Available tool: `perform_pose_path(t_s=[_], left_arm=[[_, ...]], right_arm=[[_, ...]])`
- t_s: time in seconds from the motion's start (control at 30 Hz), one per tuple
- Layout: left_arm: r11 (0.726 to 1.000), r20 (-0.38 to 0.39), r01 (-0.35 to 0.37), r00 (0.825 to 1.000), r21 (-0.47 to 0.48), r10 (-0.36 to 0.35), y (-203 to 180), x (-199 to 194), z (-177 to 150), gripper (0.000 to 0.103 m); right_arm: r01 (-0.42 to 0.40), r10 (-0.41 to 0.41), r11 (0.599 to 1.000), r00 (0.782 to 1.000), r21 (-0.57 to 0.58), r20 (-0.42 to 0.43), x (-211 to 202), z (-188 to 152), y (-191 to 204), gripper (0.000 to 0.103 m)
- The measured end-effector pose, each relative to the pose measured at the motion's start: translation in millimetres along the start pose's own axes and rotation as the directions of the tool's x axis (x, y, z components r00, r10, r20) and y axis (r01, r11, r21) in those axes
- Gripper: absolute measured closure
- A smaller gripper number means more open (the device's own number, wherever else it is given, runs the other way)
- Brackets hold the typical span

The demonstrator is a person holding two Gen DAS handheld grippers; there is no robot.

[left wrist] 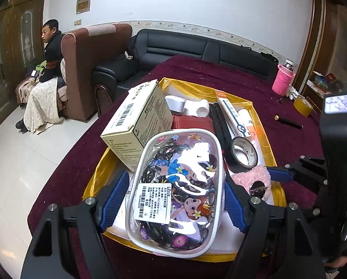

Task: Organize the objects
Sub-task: 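Lower the pouch into the tray with the left tool while the right lowers the pink item beside it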

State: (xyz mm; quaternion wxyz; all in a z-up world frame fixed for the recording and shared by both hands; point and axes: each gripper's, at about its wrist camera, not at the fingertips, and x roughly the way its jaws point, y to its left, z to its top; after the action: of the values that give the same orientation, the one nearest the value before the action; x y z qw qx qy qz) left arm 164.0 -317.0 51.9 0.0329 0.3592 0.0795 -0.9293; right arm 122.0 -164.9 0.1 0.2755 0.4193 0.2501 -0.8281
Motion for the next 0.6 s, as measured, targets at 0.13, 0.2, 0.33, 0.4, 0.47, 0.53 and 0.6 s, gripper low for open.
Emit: perform_pose_path(t_s=[0.13,0.2,0.33,0.4,0.47,0.53,0.6], left_arm=[[1.000,-0.003,-0.001,1.000,-0.007,0.001,1.7,2.9,-1.1,0.026],[1.000,-0.004,0.002,1.000,-0.012,-0.002,2.9,3.8,-0.9,0.026],[1.000,-0.004,0.003,1.000,-0.016,-0.003,4.0,4.0,-0.5,0.026],[1.000,-0.006,0.002,1.000,-0.019,-0.002,4.1,4.2,-0.1,0.026],[1.000,-0.009,0.000,1.000,-0.023,0.000,3.8,4.4,1.3,0.026],[1.000,-0.013,0.001,1.000,-0.030,-0.001,3.4,4.6,2.3,0.026],[0.999,-0.018,-0.004,1.000,-0.038,0.003,2.6,4.4,3.3,0.026]], right_arm=[[0.014,-0.013,0.999,0.999,-0.045,0.033,-2.6,0.0,10.1,0.049],[0.014,-0.011,0.998,0.999,-0.066,0.048,-2.5,0.3,14.3,0.049],[0.018,-0.013,0.996,0.998,-0.086,0.066,-3.0,0.0,19.5,0.046],[0.014,-0.008,0.996,0.997,-0.086,0.076,-4.8,0.3,19.6,0.041],[-0.003,0.011,0.996,0.996,-0.087,0.086,-8.5,-0.1,20.3,0.029],[-0.014,0.025,0.995,0.994,-0.098,0.111,-14.1,-1.2,22.0,0.025],[-0.009,0.026,0.993,0.990,-0.119,0.141,-21.3,-3.2,25.4,0.024]])
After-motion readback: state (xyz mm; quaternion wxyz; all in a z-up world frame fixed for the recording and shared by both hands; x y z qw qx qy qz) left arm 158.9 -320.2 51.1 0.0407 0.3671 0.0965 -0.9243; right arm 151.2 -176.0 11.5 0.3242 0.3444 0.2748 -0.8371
